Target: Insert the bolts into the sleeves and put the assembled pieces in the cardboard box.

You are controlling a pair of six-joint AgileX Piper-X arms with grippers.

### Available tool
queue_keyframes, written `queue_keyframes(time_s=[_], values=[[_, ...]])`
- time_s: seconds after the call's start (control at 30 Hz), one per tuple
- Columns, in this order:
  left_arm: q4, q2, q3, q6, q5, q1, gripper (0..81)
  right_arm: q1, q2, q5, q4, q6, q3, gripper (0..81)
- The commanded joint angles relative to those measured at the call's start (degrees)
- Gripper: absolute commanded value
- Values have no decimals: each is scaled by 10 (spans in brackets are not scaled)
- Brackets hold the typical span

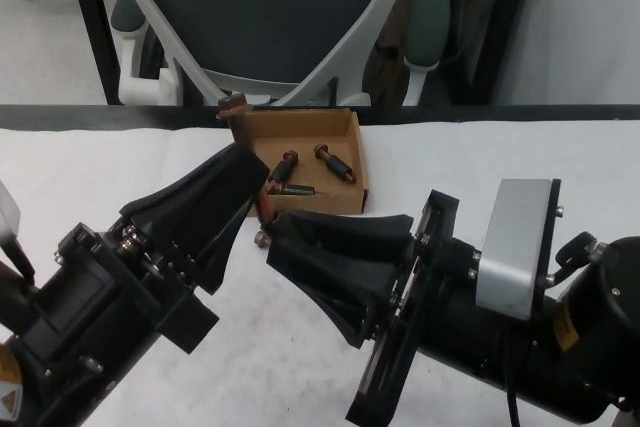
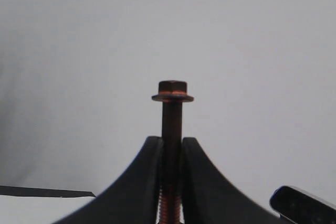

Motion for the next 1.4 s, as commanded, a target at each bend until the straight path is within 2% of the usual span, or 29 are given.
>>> queue_keyframes(time_s=[0.0, 0.43, 0.67, 0.97, 1.37], values=[[-10, -3, 2, 5, 1, -2, 8, 0, 0, 3, -14, -5, -1, 2], [-10, -3, 2, -2, 1, -2, 8, 0, 0, -3, -27, 5, -1, 2], [-9, -3, -5, -7, 4, -21, 8, 0, 0, -6, -27, 17, -1, 2], [-9, -3, -8, -11, 14, -21, 8, 0, 0, -6, -33, 17, -1, 2], [-9, -3, -8, -31, 9, -21, 8, 0, 0, 29, -93, 13, -1, 2]])
